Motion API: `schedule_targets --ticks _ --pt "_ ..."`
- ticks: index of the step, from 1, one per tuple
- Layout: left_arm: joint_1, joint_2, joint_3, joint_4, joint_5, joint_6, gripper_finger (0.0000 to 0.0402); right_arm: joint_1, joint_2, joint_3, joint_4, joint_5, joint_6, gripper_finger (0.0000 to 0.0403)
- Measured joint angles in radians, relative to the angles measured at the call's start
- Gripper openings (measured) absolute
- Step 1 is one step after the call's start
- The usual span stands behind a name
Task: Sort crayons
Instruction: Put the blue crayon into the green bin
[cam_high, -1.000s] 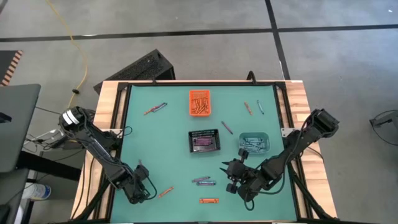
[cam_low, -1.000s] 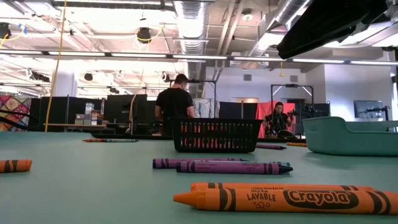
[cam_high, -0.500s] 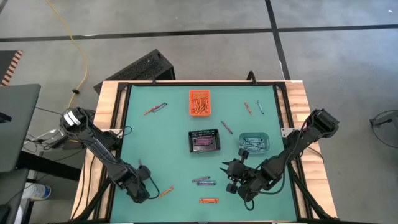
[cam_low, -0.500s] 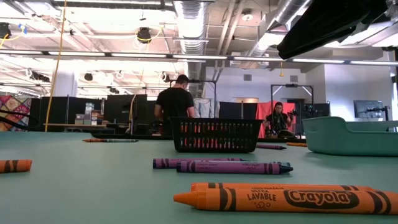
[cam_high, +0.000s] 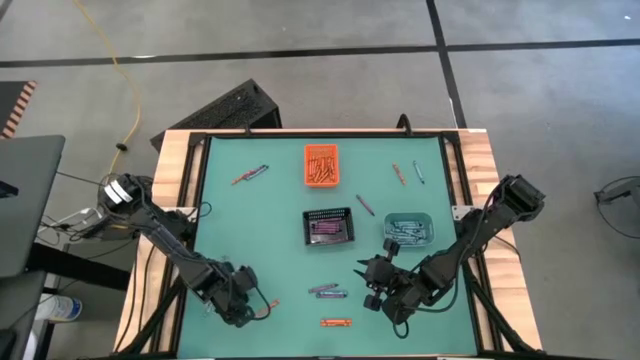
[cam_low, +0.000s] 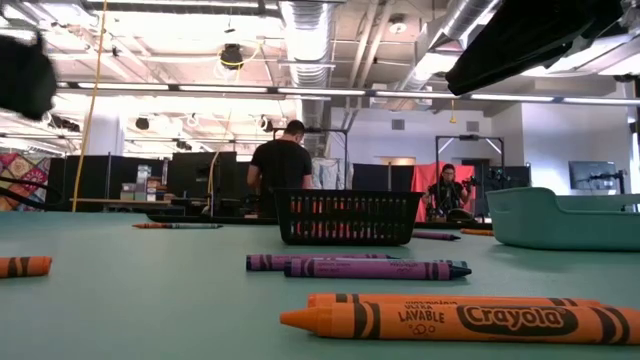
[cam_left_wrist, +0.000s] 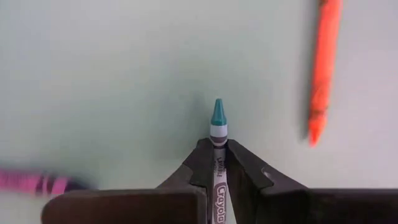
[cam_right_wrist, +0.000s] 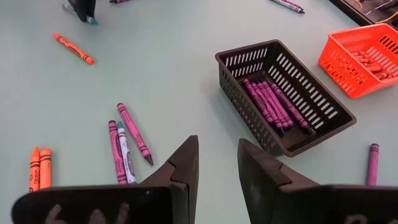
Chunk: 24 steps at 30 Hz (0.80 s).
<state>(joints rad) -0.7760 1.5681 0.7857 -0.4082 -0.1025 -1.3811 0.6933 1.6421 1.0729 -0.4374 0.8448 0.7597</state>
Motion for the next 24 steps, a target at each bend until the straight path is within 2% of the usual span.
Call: schedule_targets --ticks 10,16,24 --pt "0.125 -0.001 0.174 0.006 0.015 0.319 0.0016 0.000 0.000 0.000 -0.003 0.000 0.000 0.0107" --pt "0.212 -0.002 0.291 0.024 -0.032 0.542 0.0016 0.000 0.000 0.000 -0.003 0.000 0.000 0.0107" --pt "0.342 0.005 0.313 0.167 -0.034 0.768 0.0016 0.000 0.000 0.000 -0.003 0.000 -0.005 0.0107"
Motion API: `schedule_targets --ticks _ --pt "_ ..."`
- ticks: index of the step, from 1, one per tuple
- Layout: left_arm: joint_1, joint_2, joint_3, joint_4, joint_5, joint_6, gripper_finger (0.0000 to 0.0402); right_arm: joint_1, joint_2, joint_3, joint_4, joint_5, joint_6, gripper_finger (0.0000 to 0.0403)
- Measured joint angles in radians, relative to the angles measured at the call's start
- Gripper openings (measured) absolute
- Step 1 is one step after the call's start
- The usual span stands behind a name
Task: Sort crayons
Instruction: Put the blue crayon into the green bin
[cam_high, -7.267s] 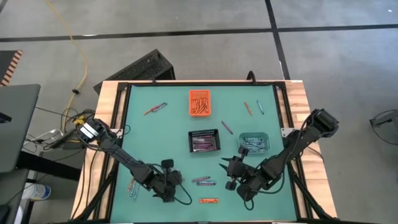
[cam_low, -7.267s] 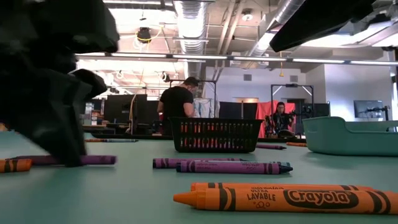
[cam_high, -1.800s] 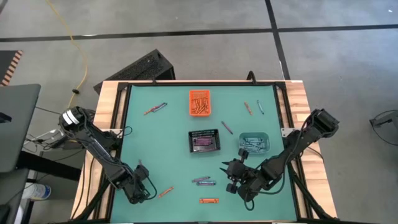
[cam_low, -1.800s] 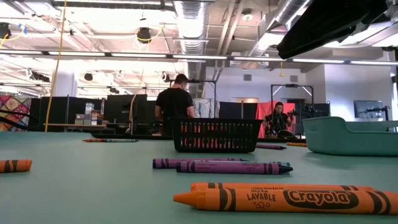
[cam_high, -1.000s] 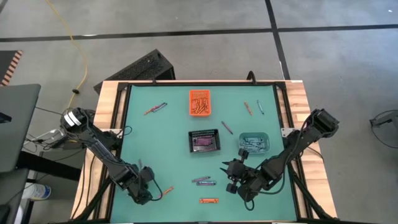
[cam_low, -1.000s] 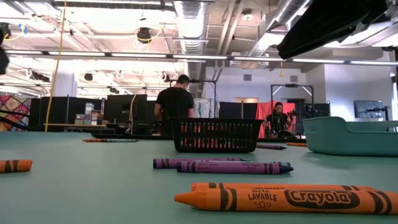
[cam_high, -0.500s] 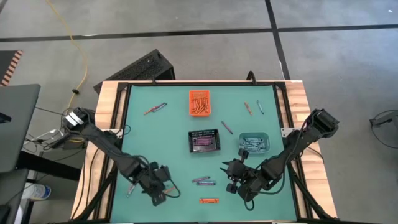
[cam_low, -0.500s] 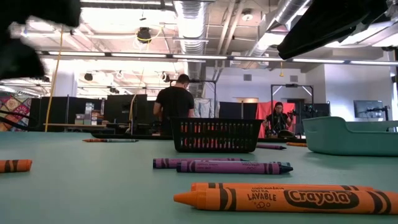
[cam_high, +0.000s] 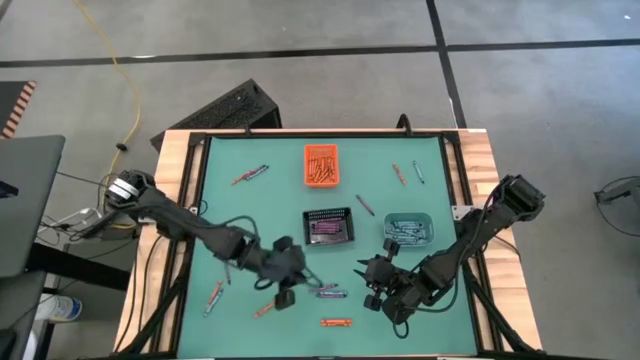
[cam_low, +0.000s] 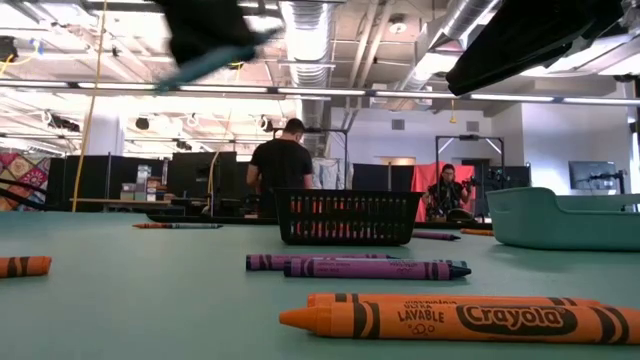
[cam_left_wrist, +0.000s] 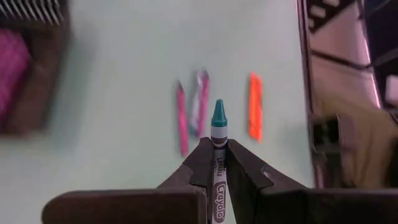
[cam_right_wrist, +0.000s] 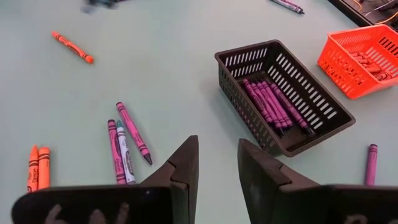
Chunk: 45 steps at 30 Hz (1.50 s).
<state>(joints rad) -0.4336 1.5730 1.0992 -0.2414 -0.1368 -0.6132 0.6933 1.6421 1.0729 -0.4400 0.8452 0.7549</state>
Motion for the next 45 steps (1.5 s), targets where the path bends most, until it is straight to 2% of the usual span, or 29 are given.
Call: schedule_targets --ticks 6,12,15,17,20,26,31,34,39,45 --pt "0.119 0.045 -0.001 0.177 0.026 0.172 0.0016 0.000 0.000 0.000 0.002 0.000 -0.003 0.0107" --pt "0.233 0.167 0.002 0.515 0.121 0.299 0.0016 0.000 0.000 0.000 0.003 0.013 -0.030 0.0107" --pt "0.277 0.233 0.000 0.664 0.131 0.340 0.0016 0.014 0.000 0.000 -0.011 0.022 -0.033 0.0107" --pt "0.306 0.271 0.001 0.754 0.133 0.365 0.0016 0.037 0.000 0.000 -0.031 0.052 -0.033 0.0107" --pt "0.348 0.343 0.012 0.890 0.133 0.398 0.0016 0.086 -0.009 0.000 -0.074 0.166 -0.020 0.0107" --pt "0.411 0.504 0.149 0.921 0.203 0.385 0.0016 0.215 -0.053 0.001 -0.111 0.522 0.029 0.0107" --pt "0.425 0.628 0.323 0.915 0.293 0.368 0.0016 0.314 -0.053 0.000 -0.116 0.683 0.030 0.0107" --pt "0.424 0.687 0.430 0.906 0.287 0.368 0.0016 0.351 -0.053 0.000 -0.117 0.725 0.030 0.0107" --pt "0.434 0.782 0.601 0.846 0.249 0.367 0.0016 0.374 -0.053 0.000 -0.121 0.727 0.026 0.0107" --pt "0.444 0.856 0.739 0.676 0.243 0.361 0.0016 0.372 -0.053 0.000 -0.125 0.727 0.023 0.0107"
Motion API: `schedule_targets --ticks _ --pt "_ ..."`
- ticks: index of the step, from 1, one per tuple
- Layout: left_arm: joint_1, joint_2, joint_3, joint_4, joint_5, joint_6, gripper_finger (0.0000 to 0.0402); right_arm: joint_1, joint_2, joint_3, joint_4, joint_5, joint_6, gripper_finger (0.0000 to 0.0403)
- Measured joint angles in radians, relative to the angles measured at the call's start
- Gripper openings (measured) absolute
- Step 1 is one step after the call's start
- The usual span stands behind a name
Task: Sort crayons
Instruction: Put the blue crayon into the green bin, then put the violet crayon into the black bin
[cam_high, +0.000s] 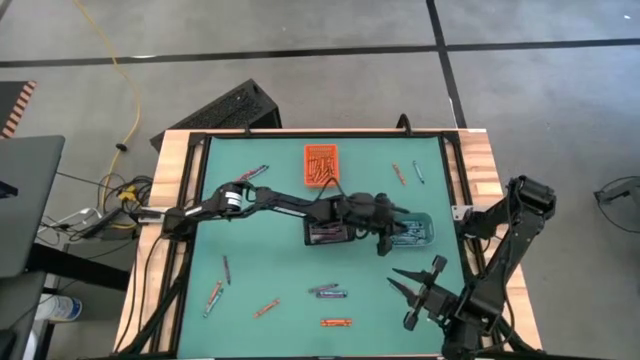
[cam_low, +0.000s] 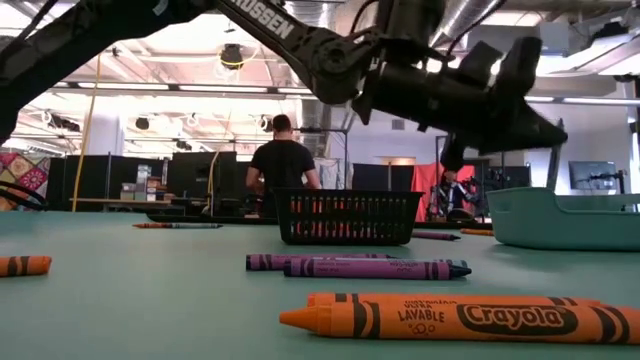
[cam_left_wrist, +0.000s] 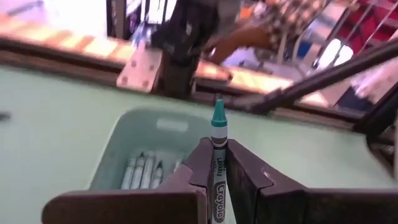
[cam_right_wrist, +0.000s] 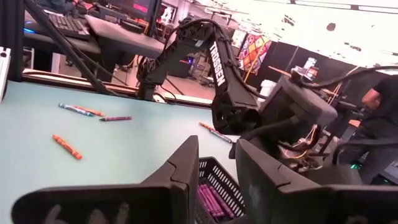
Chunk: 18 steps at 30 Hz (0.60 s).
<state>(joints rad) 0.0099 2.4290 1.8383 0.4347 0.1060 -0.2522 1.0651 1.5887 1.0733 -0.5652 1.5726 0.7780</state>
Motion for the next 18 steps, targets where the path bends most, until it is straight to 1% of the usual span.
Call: schedule_targets --ticks 4,9,12,16,18 --pt "0.003 0.000 0.004 -0.050 -0.046 0.035 0.0023 0.000 0.000 0.000 -0.004 0.000 -0.001 0.0107" --pt "0.004 -0.001 0.004 -0.081 -0.070 0.018 0.0040 -0.008 0.000 0.000 -0.004 0.000 -0.001 0.0107" --pt "0.005 -0.002 0.004 -0.130 -0.071 0.054 0.0055 -0.015 0.000 0.000 -0.004 0.000 0.000 0.0107" --pt "0.005 -0.003 0.004 -0.131 -0.068 0.072 0.0083 -0.015 0.000 0.000 -0.003 0.000 0.000 0.0107" --pt "0.007 -0.021 0.004 -0.177 -0.060 0.096 0.0095 -0.014 0.000 0.000 -0.003 0.000 0.000 0.0107"
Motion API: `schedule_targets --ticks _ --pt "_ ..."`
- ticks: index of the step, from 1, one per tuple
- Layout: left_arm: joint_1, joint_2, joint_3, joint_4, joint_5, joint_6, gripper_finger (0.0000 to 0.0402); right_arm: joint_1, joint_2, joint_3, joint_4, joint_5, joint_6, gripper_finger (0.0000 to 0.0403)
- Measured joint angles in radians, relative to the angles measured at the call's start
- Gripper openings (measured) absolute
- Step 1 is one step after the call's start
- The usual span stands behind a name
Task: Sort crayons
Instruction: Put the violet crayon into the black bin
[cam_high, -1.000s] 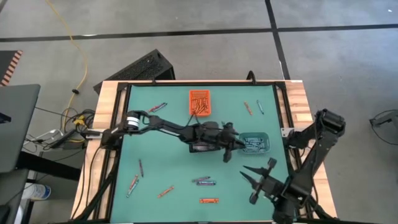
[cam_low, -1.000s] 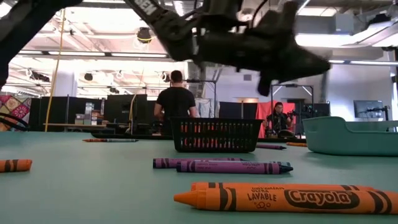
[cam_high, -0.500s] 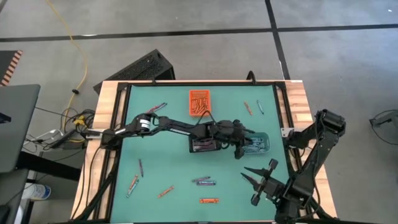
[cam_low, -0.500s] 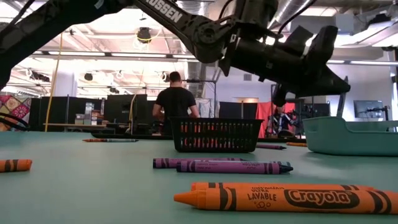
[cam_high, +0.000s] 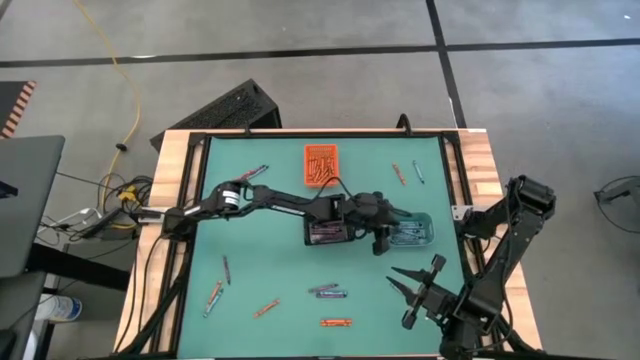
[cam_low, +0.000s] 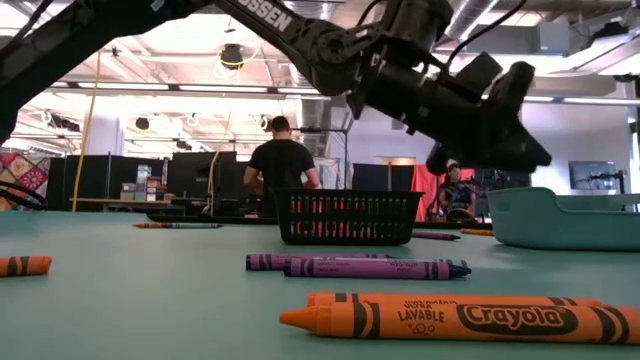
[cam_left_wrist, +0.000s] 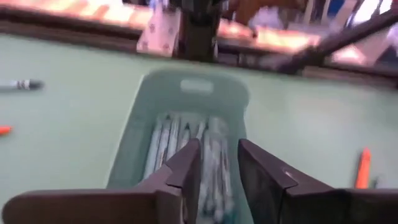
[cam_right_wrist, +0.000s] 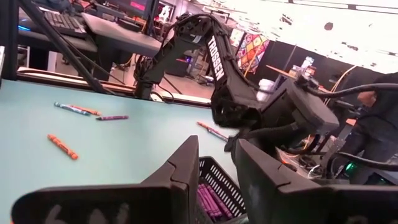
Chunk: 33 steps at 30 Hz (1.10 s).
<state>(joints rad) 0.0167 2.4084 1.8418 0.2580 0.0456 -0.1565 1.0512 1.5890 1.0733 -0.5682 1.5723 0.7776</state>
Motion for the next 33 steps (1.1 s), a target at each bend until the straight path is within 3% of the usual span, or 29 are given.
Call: schedule_targets --ticks 5,12,17,21,27,33 --pt "0.011 -0.111 0.000 -0.247 -0.037 0.092 0.0109 0.010 0.000 0.000 0.004 -0.001 0.000 0.0107" --pt "0.017 -0.343 0.000 -0.787 -0.109 0.168 0.0107 0.011 0.000 0.000 0.017 -0.003 0.001 0.0107" --pt "-0.021 -0.483 0.000 -1.243 -0.191 0.143 0.0107 0.003 0.000 0.000 0.030 -0.033 0.012 0.0107" --pt "-0.105 -0.607 -0.089 -1.441 -0.324 0.030 0.0106 -0.022 0.001 0.000 0.030 -0.123 0.039 0.0107" --pt "-0.329 -0.891 -0.464 -1.375 -0.482 -0.119 0.0106 -0.081 0.003 0.000 0.033 -0.289 0.110 0.0107" --pt "-0.561 -1.197 -0.940 -0.907 -0.624 -0.234 0.0106 -0.159 0.003 0.000 0.041 -0.348 0.115 0.0107"
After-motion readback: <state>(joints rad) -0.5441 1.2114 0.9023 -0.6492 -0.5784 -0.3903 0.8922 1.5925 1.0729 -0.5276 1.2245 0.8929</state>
